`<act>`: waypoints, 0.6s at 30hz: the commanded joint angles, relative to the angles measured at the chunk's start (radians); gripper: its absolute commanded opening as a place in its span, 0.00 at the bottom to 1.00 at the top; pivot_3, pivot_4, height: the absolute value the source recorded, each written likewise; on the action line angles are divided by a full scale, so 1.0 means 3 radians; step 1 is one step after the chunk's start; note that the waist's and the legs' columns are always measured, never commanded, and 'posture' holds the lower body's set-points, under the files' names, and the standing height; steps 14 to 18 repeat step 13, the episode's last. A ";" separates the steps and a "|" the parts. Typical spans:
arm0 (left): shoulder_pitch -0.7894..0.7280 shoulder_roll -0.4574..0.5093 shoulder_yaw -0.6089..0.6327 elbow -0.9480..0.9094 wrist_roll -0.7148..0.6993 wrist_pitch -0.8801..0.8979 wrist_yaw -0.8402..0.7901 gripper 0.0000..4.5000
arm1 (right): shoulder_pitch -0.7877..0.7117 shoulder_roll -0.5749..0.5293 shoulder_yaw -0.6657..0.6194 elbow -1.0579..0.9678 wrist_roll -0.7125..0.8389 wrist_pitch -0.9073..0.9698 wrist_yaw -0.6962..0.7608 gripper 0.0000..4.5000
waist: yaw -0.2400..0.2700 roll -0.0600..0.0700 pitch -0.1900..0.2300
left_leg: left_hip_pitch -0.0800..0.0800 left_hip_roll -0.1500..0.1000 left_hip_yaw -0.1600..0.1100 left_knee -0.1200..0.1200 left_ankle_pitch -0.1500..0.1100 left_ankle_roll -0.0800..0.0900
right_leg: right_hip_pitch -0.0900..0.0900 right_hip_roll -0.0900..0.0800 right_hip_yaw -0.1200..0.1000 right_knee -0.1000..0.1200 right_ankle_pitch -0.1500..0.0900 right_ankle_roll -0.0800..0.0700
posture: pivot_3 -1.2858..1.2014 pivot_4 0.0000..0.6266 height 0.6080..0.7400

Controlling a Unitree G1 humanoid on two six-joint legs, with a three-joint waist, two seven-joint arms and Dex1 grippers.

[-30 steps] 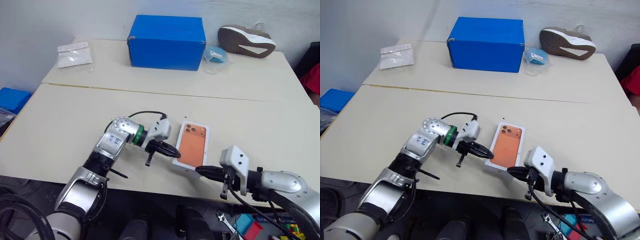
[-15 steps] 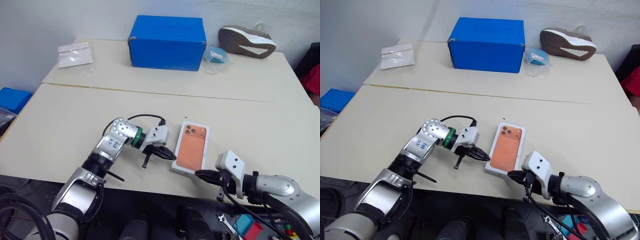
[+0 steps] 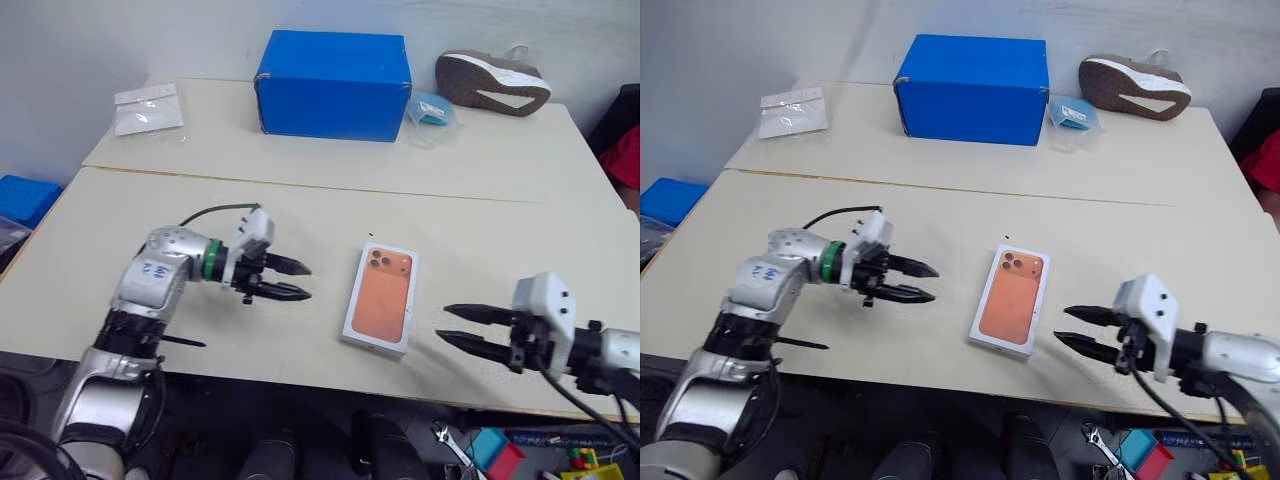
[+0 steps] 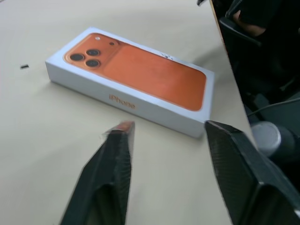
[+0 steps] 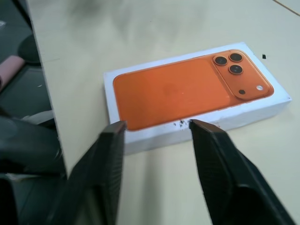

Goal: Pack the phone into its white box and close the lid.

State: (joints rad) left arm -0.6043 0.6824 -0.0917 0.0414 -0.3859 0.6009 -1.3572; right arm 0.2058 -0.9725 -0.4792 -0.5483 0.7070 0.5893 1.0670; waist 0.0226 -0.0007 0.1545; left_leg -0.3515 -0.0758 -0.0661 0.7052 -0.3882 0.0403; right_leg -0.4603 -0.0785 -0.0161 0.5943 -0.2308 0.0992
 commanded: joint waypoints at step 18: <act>0.0347 0.0638 0.0868 -0.0444 -0.0498 0.0187 0.0276 1.00 | -0.0467 -0.0514 -0.0671 0.1033 0.0193 0.0093 0.0673 1.00 | 0.0014 0.0003 0.0002 | 0.0000 0.0002 0.0000 -0.0004 -0.0002 -0.0002 | 0.0001 -0.0002 -0.0001 -0.0005 0.0000 -0.0001 | 0.52 0.24 1.00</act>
